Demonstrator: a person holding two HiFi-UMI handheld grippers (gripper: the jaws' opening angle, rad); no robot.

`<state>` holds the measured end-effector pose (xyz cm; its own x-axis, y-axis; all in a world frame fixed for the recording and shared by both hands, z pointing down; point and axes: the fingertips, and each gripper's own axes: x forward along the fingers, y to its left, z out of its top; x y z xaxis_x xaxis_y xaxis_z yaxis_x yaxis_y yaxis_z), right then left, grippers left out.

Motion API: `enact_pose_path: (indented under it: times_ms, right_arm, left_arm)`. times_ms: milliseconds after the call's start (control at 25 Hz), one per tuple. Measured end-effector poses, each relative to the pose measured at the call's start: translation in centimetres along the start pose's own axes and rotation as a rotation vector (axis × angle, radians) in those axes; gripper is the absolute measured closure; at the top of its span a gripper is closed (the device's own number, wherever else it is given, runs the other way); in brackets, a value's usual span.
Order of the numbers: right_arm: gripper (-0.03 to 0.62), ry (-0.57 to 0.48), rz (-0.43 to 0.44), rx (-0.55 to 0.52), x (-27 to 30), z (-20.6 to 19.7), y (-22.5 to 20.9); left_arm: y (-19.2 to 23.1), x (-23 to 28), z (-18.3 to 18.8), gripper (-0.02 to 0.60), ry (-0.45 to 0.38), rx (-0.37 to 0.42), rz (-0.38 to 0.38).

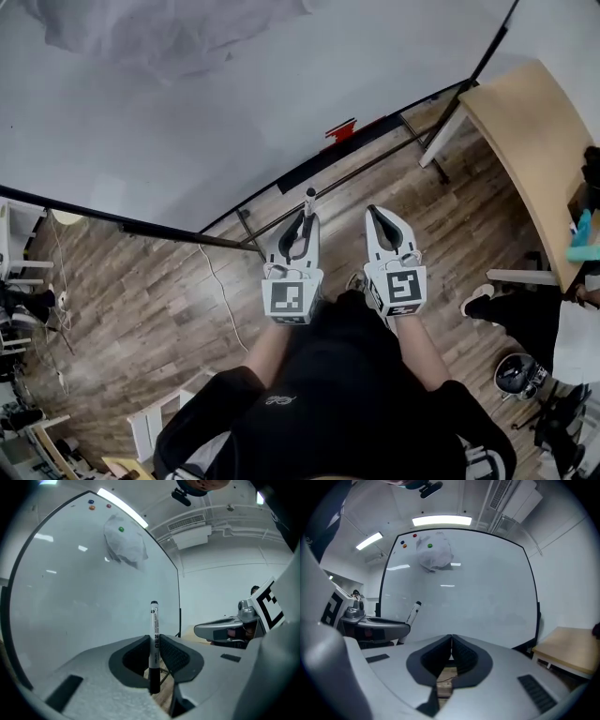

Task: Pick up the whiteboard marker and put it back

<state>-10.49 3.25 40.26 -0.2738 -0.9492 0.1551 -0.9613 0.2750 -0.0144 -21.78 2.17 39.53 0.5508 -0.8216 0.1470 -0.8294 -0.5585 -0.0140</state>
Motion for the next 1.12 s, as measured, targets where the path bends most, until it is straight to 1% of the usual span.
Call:
enact_pose_path:
  times_ms: [160,280,360,560,680,760,880,1000,1120]
  right_arm:
    - [0.592,0.005,-0.039,0.005,-1.4,0.1,0.6]
    - [0.591,0.005,-0.092,0.006,-2.4,0.4,0.7]
    - [0.592,0.007,-0.131,0.012,-3.1,0.3,0.5]
    - [0.591,0.004,-0.225,0.024,-5.9,-0.4,-0.7]
    - [0.592,0.012,-0.261,0.033,-7.1,-1.3,-1.8]
    - [0.591,0.01,-0.272,0.036,-7.2,-1.5,-2.6]
    - [0.591,0.001,-0.275,0.037,-6.6,-1.5,-4.3]
    - [0.592,0.001,-0.263,0.036,-5.7,-1.8,-6.3]
    - [0.592,-0.003,-0.246,0.029,-4.2,-1.7,-9.2]
  left_arm:
    - [-0.5,-0.6,0.8,0.514,-0.023,-0.001,-0.055]
    - [-0.7,-0.8,1.3,0.514,-0.032,-0.007,-0.108]
    - [-1.1,-0.9,0.9,0.514,-0.032,-0.017,-0.142]
    - [-3.9,-0.9,0.1,0.514,-0.023,-0.022,-0.236]
    - [-5.7,-0.4,-0.6,0.514,-0.008,-0.018,-0.279]
    - [-6.3,0.4,-0.9,0.514,0.0,-0.013,-0.295]
    - [-7.1,2.3,-0.6,0.514,-0.002,-0.005,-0.297]
    - [-8.0,4.2,-0.5,0.514,0.002,0.005,-0.298]
    - [-8.7,7.5,-0.5,0.514,0.01,0.011,-0.283]
